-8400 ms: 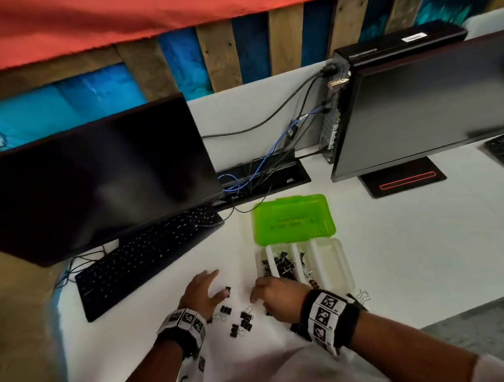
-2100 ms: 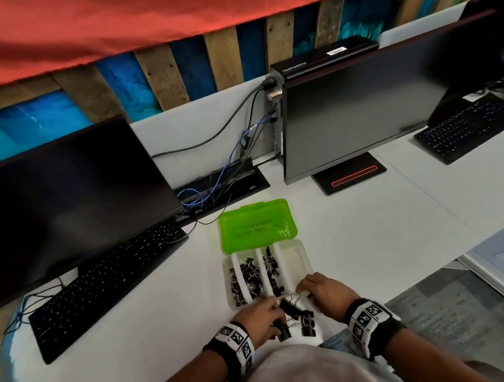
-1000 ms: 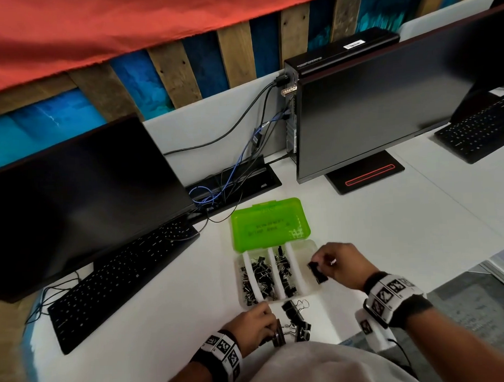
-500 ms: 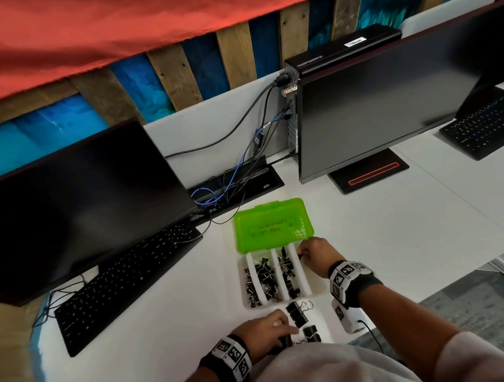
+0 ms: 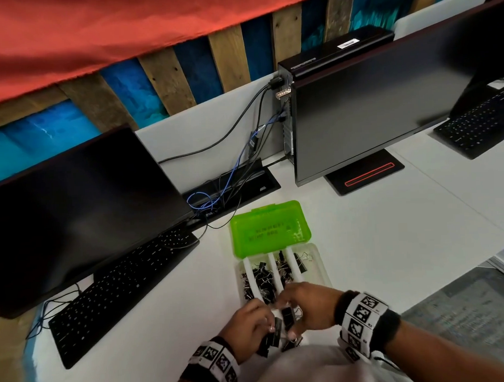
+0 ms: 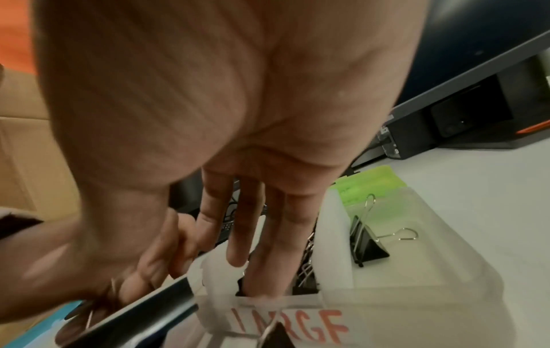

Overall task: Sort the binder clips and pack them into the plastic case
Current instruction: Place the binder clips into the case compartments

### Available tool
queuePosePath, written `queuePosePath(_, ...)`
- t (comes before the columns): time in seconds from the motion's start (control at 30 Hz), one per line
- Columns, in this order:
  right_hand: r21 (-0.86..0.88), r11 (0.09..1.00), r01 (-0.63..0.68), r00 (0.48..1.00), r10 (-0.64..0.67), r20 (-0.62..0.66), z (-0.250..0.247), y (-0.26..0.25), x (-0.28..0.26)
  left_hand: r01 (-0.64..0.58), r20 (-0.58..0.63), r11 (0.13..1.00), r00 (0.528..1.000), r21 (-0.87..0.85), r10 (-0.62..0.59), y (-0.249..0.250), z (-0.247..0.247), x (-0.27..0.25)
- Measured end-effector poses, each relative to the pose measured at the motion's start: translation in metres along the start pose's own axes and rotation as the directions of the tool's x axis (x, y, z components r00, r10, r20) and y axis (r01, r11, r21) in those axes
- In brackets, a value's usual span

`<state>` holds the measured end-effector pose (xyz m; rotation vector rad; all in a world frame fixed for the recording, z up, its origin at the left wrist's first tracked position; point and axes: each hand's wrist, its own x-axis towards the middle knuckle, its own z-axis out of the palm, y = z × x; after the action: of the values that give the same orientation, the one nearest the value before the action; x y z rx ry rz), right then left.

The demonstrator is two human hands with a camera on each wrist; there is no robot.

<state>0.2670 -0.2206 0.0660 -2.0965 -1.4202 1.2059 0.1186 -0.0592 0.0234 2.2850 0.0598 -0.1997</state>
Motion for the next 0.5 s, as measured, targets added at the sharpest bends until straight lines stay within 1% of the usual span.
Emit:
queuePosePath(0.07,0.053,0.998,-0.017,0.999,0.015,0.037,0.003,0.002,0.002,0.008,-0.018,1.000,1.000,-0.013,-0.009,0.003,-0.006,0.003)
queuePosePath(0.13,0.095,0.995,-0.021,0.999,0.018,0.035,0.005,0.000,0.004,0.031,-0.034,0.999,0.999,-0.035,-0.032,0.005,-0.010,0.007)
queuePosePath(0.2,0.091,0.996,-0.013,1.000,0.011,0.014,0.006,-0.001,0.006,0.056,-0.033,0.997,0.998,-0.054,-0.057,0.008,-0.012,0.011)
queuePosePath(0.27,0.084,0.996,0.001,0.999,0.002,-0.036,0.002,0.001,0.006,0.051,-0.033,0.997,0.998,-0.055,-0.053,0.015,-0.012,0.016)
queuePosePath(0.37,0.163,0.987,-0.004,0.996,0.018,-0.090,-0.012,0.004,0.005,0.036,-0.047,0.997,0.998,-0.066,-0.039,0.026,-0.014,0.024)
queuePosePath(0.5,0.190,0.981,0.031,0.995,-0.012,-0.098,-0.024,0.016,0.000,0.040,-0.046,0.993,0.998,-0.108,-0.046,0.035,-0.019,0.034)
